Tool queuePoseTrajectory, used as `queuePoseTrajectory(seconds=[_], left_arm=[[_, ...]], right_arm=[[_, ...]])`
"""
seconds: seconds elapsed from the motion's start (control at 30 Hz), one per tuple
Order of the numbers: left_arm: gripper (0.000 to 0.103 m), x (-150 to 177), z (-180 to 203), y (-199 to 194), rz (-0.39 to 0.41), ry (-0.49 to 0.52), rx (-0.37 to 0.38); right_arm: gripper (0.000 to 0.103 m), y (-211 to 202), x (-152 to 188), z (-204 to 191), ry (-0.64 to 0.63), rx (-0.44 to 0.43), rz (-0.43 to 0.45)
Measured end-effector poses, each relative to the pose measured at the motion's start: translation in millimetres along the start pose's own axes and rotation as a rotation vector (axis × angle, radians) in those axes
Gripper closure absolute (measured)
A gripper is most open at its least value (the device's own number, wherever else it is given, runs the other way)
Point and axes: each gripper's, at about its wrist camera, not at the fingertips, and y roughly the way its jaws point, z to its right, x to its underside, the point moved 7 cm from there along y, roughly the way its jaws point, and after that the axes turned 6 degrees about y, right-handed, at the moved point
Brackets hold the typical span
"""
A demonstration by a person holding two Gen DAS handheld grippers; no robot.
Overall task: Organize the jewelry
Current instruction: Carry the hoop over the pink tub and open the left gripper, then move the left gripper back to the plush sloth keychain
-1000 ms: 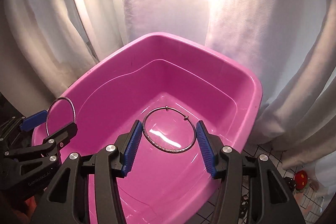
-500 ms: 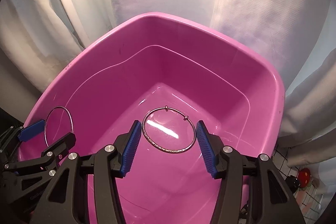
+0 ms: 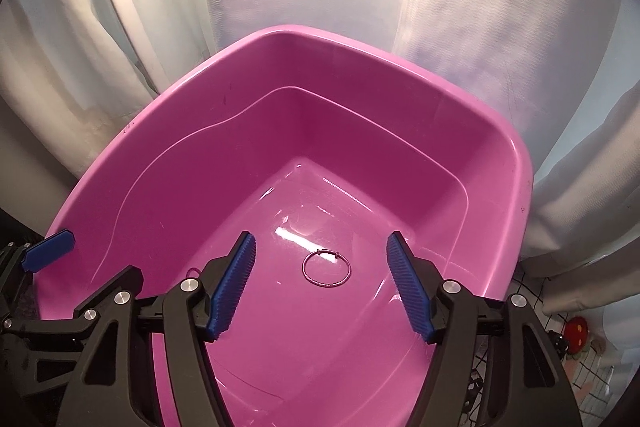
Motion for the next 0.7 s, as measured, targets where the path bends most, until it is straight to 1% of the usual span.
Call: queuePoseTrajectory(seconds=[0.13, 0.23, 0.33, 0.43, 0.5, 0.7], left_arm=[[0.012, -2.2, -0.8, -16.0, 0.044, -0.002, -0.014], [0.012, -4.7, 3.2, -31.6, 0.08, -0.001, 0.0], [0.012, -5.0, 12.1, -46.6, 0.113, 0.011, 0.024], [0.011, -5.0, 26.1, -62.8, 0.148, 0.028, 0.054], [0.011, -4.7, 39.3, -74.2, 0.174, 0.052, 0.073], [0.01, 4.6, 97.5, -102.9, 0.22, 0.149, 0.183]], right_arm=[[0.038, -27.6, -3.6, 4.3, 0.026, -0.029, 0.083], [0.038, -52.4, -1.9, 13.5, 0.067, -0.066, 0.147], [0.038, -84.7, 6.6, 30.0, 0.114, -0.093, 0.215], [0.038, -118.6, 24.5, 55.2, 0.162, -0.094, 0.271], [0.038, -139.2, 40.4, 78.8, 0.2, -0.071, 0.296], [0.036, -187.0, 112.4, 167.7, 0.345, 0.088, 0.311]])
